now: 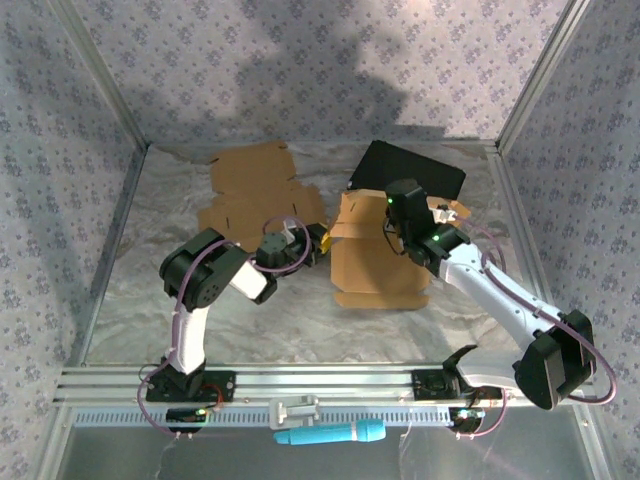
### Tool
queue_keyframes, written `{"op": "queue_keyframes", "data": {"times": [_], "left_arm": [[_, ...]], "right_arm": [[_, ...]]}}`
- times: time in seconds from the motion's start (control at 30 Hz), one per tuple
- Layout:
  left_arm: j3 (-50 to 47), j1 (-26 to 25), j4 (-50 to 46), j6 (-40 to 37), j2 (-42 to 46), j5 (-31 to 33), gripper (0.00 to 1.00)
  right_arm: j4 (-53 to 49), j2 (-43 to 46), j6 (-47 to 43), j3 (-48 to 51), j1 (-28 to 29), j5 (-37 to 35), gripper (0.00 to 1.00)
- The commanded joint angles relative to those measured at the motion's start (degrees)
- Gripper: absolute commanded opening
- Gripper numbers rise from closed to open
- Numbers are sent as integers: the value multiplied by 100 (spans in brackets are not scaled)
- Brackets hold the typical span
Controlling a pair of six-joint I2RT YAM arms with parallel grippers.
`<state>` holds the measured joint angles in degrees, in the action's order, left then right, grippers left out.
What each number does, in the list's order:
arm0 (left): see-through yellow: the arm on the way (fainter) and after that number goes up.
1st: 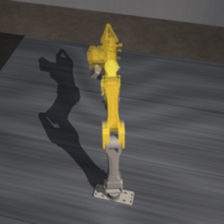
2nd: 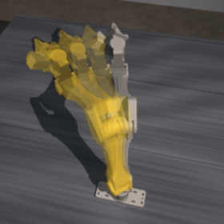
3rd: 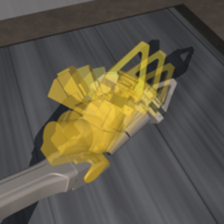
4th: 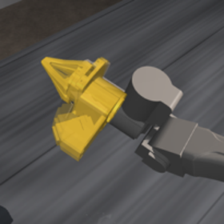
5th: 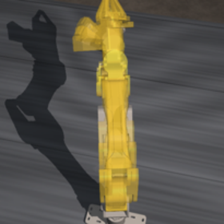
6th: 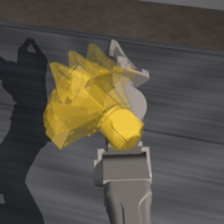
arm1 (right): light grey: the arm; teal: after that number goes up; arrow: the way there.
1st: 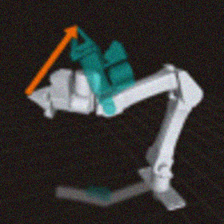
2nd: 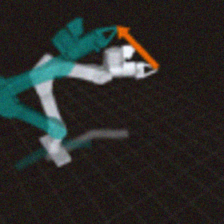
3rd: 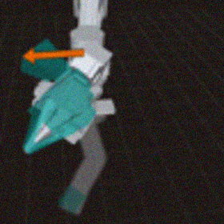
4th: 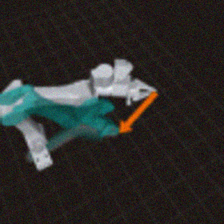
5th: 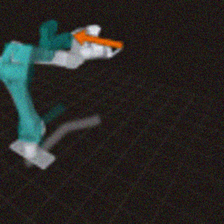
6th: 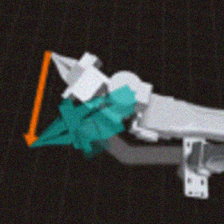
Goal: Fold the paper box
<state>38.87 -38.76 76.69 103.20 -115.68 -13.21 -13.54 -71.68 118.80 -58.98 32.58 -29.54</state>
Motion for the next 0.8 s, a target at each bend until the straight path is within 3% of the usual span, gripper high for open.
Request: {"op": "queue_keyframes", "data": {"times": [0.0,0.43,0.77], "left_arm": [[214,-75,400,30,-85,47,27],[355,-208,292,-406,75,-358,30],[-160,-169,345,-760,190,-427,42]], "right_arm": [[77,-48,364,-122,-57,-31,0],[225,-144,457,5,-139,93,0],[281,-189,517,50,-125,91,0]]}}
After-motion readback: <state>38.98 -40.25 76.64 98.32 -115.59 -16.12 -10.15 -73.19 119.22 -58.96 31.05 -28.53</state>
